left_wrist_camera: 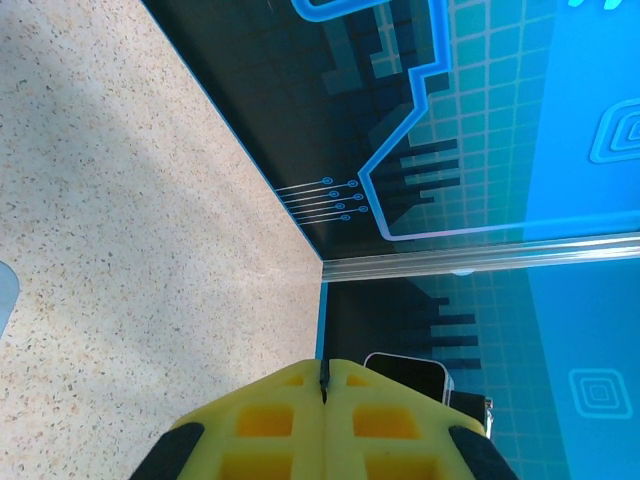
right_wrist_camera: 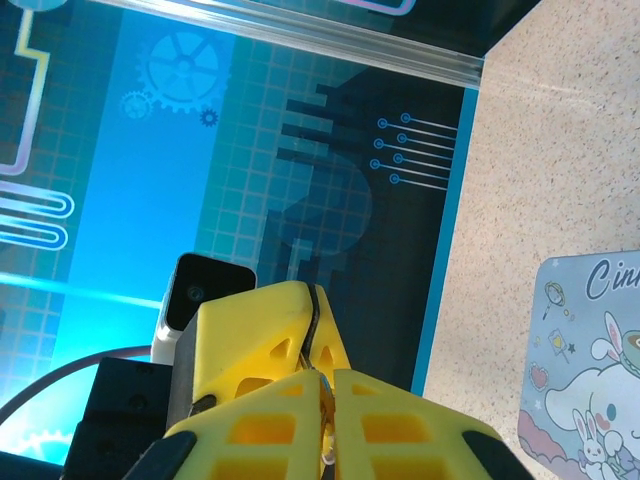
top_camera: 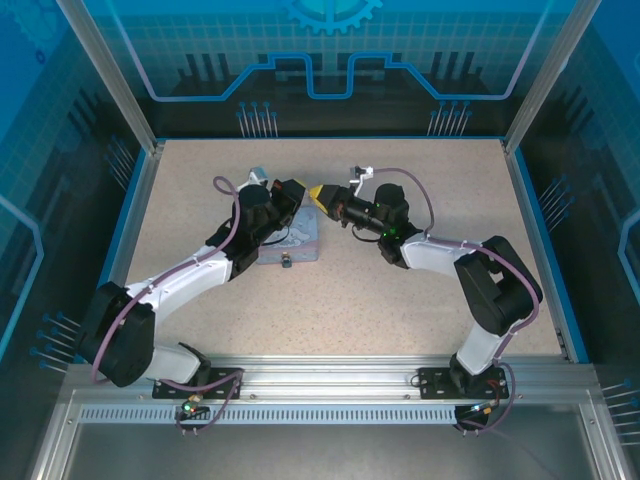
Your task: Unlock a padlock with a key
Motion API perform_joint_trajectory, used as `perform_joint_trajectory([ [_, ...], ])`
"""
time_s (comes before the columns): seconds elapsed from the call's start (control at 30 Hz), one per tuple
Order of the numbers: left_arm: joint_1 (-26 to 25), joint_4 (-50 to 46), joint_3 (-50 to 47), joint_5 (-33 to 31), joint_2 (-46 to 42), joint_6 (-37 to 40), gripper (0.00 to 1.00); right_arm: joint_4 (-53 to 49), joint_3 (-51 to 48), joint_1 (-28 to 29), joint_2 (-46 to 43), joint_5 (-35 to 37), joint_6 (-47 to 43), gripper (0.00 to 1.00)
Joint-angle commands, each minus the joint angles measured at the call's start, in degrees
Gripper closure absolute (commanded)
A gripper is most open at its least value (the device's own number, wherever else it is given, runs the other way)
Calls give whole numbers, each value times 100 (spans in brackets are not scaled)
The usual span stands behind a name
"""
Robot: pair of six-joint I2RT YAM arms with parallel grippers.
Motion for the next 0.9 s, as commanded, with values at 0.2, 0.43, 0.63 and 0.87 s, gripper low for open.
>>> perform_joint_trajectory([
  [0.2,-52,60,34,-166,-201,158,100,83,-75,57,-35,11,-45,100],
  [0.43,-77,54,-56,-181,-270,147,100,45,-57,13,-30,6,-59,100],
  [0.63,-126,51,-126,-229,-311,118,100,6,-48,-18,-9,2,-55,100],
  [0.87,-200,51,-188,-268,-339,101,100,-57,-74,-39,-20,39,-55,100],
])
